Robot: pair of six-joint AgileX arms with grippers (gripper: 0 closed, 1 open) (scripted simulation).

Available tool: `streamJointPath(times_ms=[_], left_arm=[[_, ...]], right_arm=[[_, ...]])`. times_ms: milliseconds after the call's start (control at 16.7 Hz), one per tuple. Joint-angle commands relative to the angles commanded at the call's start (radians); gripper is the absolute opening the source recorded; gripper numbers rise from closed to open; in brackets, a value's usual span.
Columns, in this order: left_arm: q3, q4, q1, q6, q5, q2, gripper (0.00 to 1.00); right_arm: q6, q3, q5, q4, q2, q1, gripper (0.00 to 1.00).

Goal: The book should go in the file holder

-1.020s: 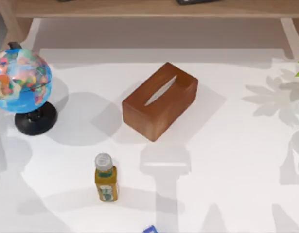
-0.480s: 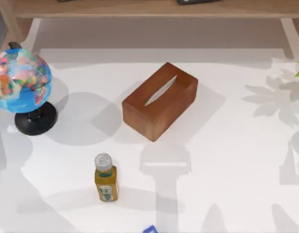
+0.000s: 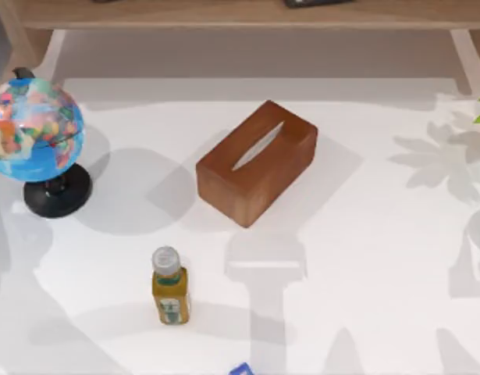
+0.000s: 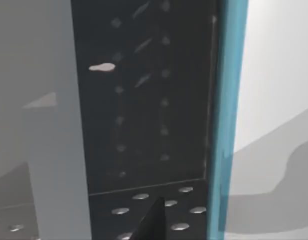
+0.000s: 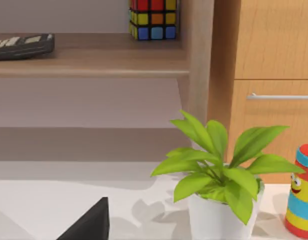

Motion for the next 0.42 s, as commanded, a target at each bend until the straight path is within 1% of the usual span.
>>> streamJointPath(times_ms=[60, 120, 420], left_arm=[[0.000, 0.000, 0.000, 0.000, 0.000, 0.000, 0.98], [0.000, 0.000, 0.000, 0.000, 0.000, 0.000, 1.00], [0.000, 0.000, 0.000, 0.000, 0.000, 0.000, 1.00]], right_arm=[[0.000, 0.000, 0.000, 0.000, 0.000, 0.000, 1.00], [0.000, 0.000, 0.000, 0.000, 0.000, 0.000, 1.00], [0.000, 0.000, 0.000, 0.000, 0.000, 0.000, 1.00]])
